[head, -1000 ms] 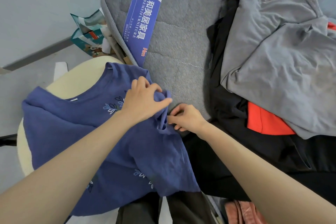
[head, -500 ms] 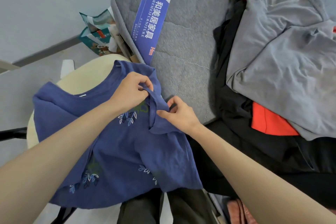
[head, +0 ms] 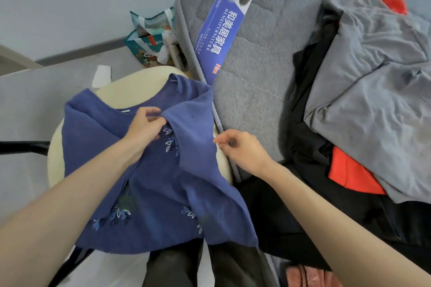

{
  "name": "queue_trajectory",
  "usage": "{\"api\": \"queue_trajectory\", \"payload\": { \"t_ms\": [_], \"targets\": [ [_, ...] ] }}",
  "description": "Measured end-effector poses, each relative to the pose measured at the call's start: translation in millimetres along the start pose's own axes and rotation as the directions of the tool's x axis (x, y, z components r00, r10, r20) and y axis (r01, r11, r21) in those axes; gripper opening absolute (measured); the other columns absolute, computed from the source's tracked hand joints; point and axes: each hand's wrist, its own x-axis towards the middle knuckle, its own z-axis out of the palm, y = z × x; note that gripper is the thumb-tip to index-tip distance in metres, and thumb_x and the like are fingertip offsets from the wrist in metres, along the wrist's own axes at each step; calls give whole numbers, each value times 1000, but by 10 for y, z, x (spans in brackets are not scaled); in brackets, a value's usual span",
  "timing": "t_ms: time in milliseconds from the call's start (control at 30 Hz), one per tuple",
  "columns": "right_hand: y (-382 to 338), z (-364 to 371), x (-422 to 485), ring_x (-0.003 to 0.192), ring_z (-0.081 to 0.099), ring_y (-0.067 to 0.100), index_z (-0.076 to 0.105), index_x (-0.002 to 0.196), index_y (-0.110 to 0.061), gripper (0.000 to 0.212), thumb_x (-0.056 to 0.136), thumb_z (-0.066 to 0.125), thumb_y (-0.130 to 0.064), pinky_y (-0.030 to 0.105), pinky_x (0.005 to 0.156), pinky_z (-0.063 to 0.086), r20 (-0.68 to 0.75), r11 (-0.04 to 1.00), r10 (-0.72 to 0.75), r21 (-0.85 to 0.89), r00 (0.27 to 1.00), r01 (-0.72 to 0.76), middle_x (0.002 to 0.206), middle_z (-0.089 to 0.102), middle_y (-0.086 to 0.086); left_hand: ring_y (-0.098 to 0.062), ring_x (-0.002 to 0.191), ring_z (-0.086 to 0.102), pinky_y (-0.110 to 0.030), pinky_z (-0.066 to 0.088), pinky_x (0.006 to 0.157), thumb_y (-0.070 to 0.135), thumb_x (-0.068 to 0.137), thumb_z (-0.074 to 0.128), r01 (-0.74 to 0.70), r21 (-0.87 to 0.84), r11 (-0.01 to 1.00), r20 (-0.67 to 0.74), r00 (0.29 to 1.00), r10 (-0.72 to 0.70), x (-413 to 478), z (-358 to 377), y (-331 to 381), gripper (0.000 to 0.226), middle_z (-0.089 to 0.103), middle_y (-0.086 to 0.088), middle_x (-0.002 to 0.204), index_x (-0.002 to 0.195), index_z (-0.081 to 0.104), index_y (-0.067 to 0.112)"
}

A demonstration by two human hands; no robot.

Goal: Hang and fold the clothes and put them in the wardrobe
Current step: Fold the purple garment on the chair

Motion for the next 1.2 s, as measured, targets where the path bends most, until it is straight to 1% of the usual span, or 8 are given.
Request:
{"api": "queue_trajectory", "payload": {
  "t_ms": [133, 367, 500, 633, 800, 933, 1033, 1200],
  "targets": [
    [-103, -26, 175, 83, 57, 17, 62, 116, -23, 31, 89, 55, -9, 21, 77, 39, -110, 993, -81, -99, 991, 70, 110, 54, -1, -12, 86, 57, -27, 44, 71, 43, 93, 48, 285, -181, 941, 181, 950, -253, -156, 73, -234, 24, 67, 4, 102, 93, 62, 24],
    [-350, 61, 564, 114, 54, 26, 46, 138, -20, 58, 86, 44, 6, 30, 95, 43, -63, 954, -220, -223, 973, 201, 140, 40, 5, -13, 69, 55, -16, 45, 57, 16, 87, 68, 107, -206, 973, 137, 987, -80, -402, 519, -417, 15, 63, 0, 70, 73, 64, 10],
    [-463, 28, 723, 119, 46, 33, 37, 140, -40, 64, 88, 44, -5, 46, 90, 47, -129, 901, -119, -432, 984, 53, 149, 20, 3, -9, 59, 44, -12, 35, 49, 18, 91, 61, 42, -188, 981, 26, 999, -38, -428, 484, -400, 26, 51, 5, 63, 67, 53, 14],
    [-547, 38, 807, 124, 39, 36, 48, 127, -31, 42, 90, 46, -10, 39, 81, 37, -103, 828, -31, -560, 994, -32, 151, 16, 5, -17, 76, 51, -37, 48, 79, 25, 95, 53, 55, -325, 944, 102, 995, -23, -555, 295, -415, 16, 54, -5, 80, 83, 47, 17],
    [-713, 170, 803, 116, 47, 25, 57, 107, -23, 17, 91, 51, -19, 34, 74, 39, -191, 883, -239, -452, 952, 131, 139, 34, -1, -24, 58, 43, -51, 47, 58, 30, 98, 46, -232, -128, 964, -76, 972, 224, -814, -27, -592, 15, 48, -10, 67, 87, 36, 30],
    [-899, 426, 806, 87, 51, 8, 58, 113, -24, 24, 91, 54, -14, 34, 81, 47, -78, 867, -413, -340, 907, 366, 129, 39, -1, -28, 79, 61, -54, 53, 70, 23, 95, 54, -62, -74, 995, -72, 996, 56, -891, -154, -862, 18, 64, -11, 88, 98, 36, 21],
    [-928, 570, 796, 94, 54, 19, 50, 128, -26, 44, 88, 52, -7, 31, 87, 45, -40, 889, -374, -301, 926, 346, 133, 36, 1, -20, 94, 59, -40, 50, 82, 21, 92, 59, 124, -79, 989, -95, 987, -131, -827, -177, -1003, 33, 61, -4, 110, 110, 33, 12],
    [-763, 627, 699, 99, 51, 23, 48, 119, -18, 36, 85, 61, -15, 37, 89, 47, -115, 940, -187, -310, 976, 144, 121, 35, 3, -22, 94, 61, -33, 46, 75, 23, 88, 64, 56, -96, 994, -203, 976, -74, -651, -239, -864, 30, 58, 4, 101, 108, 41, 22]
  ]
}}
